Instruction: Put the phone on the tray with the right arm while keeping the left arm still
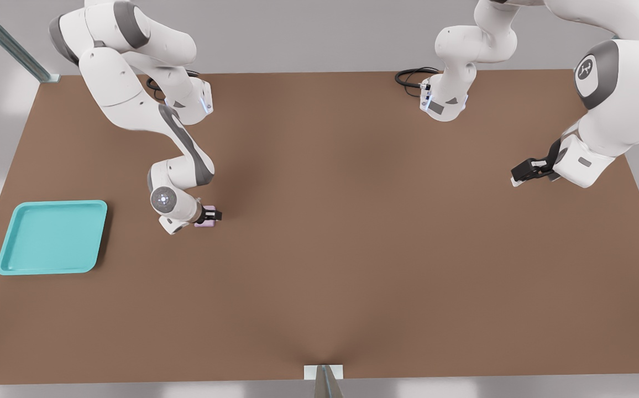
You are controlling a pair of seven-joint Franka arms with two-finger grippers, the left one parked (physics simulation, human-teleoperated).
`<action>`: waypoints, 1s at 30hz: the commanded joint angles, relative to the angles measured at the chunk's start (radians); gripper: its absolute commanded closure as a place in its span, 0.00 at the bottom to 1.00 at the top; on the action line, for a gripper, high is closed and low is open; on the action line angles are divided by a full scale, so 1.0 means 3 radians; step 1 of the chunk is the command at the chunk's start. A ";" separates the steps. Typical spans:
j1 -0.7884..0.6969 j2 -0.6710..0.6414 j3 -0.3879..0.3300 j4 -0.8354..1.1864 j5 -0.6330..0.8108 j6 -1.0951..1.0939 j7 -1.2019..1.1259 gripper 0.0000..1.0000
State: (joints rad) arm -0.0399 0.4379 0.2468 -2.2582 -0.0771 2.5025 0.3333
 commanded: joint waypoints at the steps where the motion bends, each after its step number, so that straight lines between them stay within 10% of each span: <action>1: 0.0000 0.0008 0.0000 0.0000 -0.0004 0.0075 -0.0063 0.00; 22: -0.0194 -0.0488 -0.0194 0.0128 -0.0009 -0.0319 -0.0579 0.19; 30: -0.1513 -0.0090 -0.0276 0.0757 -0.0009 -0.0314 -0.2429 0.19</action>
State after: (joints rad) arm -0.4609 0.3934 0.1643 -2.0531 -0.0784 2.4210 0.1157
